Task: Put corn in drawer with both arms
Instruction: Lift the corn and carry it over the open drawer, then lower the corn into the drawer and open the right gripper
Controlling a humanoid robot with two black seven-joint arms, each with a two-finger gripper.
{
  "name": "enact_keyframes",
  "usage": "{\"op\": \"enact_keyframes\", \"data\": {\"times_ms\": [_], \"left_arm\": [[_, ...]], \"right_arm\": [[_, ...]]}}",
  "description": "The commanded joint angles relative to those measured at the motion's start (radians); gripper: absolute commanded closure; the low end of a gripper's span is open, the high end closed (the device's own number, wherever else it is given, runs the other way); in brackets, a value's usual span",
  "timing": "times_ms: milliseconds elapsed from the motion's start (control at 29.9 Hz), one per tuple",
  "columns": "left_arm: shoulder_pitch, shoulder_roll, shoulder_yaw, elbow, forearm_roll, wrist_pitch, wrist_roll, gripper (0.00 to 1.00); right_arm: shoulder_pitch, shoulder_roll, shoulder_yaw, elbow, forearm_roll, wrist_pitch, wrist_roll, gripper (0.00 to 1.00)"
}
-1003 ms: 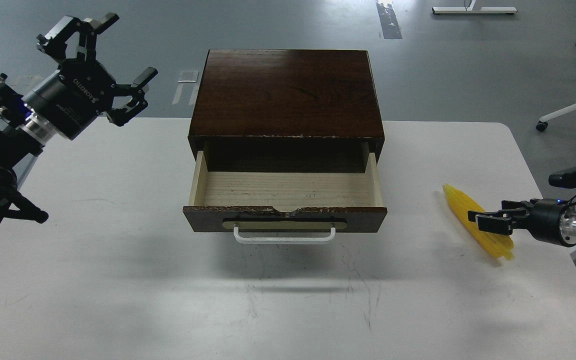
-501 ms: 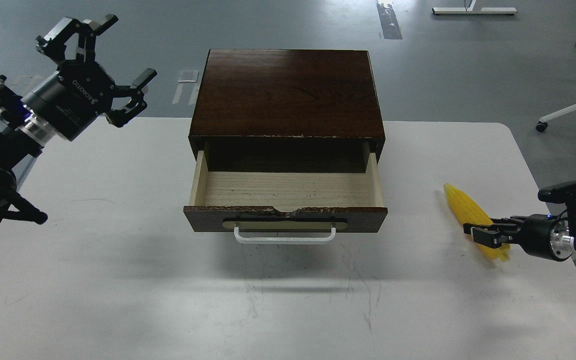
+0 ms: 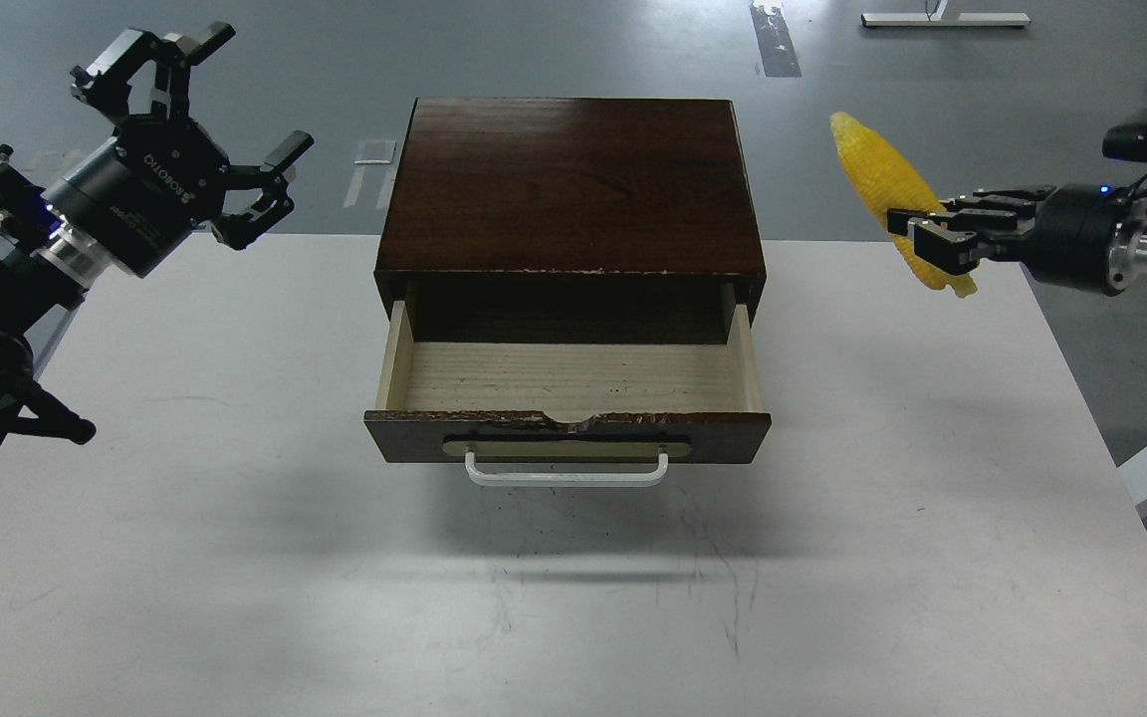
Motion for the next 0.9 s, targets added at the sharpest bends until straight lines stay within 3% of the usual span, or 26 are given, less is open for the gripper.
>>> {"op": "enact_keyframes", "data": {"times_ms": [0,201,468,869], "left_arm": [[0.0,0.001,0.0,0.0,-0.001,0.0,0.0,0.01],[0.0,0.001,0.0,0.0,0.0,0.0,0.0,0.01],[0.0,0.003,-0.016,0.0,0.0,0.0,0.0,0.01],[0.002,0.0,-0.023,0.0,0.0,0.0,0.0,0.01]], "right_arm": [[0.2,0.068,-0.122,0.035,-0.001,0.026,0.0,0.94],[0.411,0.258,-0.277,0.055,-0.003,0.026,0.0,0.93],[0.486,0.515,-0.376,0.049,-0.079,0.026,0.0,0.92],[0.48,0.686,-0.46,0.047,-0.179,0.018,0.0,0.91]]}}
